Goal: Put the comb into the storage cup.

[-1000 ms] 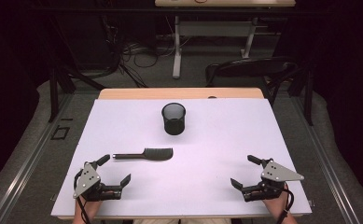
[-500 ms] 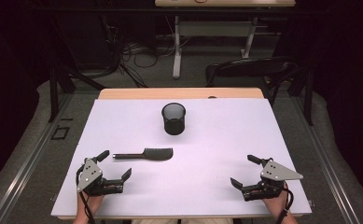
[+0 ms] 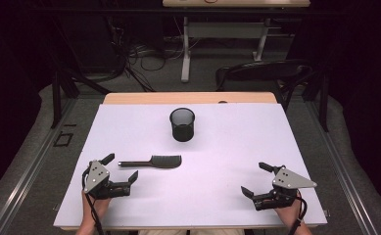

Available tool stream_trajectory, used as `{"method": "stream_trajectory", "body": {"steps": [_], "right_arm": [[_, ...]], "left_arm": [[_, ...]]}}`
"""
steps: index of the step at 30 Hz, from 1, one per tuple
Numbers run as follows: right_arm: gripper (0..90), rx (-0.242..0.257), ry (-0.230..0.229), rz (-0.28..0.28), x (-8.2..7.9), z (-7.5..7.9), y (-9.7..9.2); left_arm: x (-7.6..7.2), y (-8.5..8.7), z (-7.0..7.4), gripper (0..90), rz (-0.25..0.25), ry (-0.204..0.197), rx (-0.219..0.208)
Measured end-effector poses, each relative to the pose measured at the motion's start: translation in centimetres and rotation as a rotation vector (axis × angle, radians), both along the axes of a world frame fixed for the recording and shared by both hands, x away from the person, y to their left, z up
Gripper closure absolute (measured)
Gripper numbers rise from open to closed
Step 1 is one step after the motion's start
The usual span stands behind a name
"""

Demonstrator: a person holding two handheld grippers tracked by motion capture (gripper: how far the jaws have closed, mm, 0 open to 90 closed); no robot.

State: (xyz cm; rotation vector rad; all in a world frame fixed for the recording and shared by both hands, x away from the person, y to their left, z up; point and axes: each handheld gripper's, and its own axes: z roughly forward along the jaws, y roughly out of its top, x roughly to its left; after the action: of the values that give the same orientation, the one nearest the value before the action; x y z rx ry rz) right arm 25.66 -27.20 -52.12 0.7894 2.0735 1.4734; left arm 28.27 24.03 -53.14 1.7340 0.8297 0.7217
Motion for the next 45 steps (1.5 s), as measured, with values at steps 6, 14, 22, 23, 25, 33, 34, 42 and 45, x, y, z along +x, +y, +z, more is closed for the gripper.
{"method": "stream_trajectory", "body": {"steps": [6, 14, 22, 23, 25, 33, 34, 42, 45], "right_arm": [[0.0, -0.001, 0.0, 0.002, -0.1, 0.0, 0.0], [0.0, -0.004, 0.001, 0.002, 0.0, 0.0, 0.0], [0.0, -0.01, 0.006, 0.002, 0.1, 0.0, 0.0], [0.0, -0.01, 0.006, 0.002, 0.1, 0.0, 0.0], [0.0, -0.009, 0.006, 0.002, 0.1, 0.0, 0.0], [0.0, -0.012, 0.009, 0.006, 0.1, 0.0, 0.1], [0.0, -0.014, 0.008, 0.007, 0.1, 0.0, 0.1], [0.0, -0.018, 0.01, 0.013, 0.3, -0.1, 0.2], [0.1, -0.02, 0.012, 0.013, 0.3, -0.1, 0.2]], "left_arm": [[0.8, -0.1, 0.1, 0.1, 0.02, 0.0, 0.007], [1.9, -0.2, 0.2, 0.0, 0.047, 0.003, 0.021], [3.0, -0.3, 0.3, 0.0, 0.062, 0.024, 0.028], [3.0, -0.3, 0.3, 0.0, 0.062, 0.024, 0.028], [3.4, -0.3, 0.2, 0.0, 0.079, 0.038, 0.036], [4.9, -0.2, 0.1, 0.0, 0.105, 0.087, 0.061], [5.0, -0.1, 0.1, 0.0, 0.106, 0.092, 0.061], [6.3, 0.4, -0.1, 0.4, 0.149, 0.167, 0.08], [6.6, 0.5, -0.2, 6.4, 0.158, 0.18, 0.082]]}}
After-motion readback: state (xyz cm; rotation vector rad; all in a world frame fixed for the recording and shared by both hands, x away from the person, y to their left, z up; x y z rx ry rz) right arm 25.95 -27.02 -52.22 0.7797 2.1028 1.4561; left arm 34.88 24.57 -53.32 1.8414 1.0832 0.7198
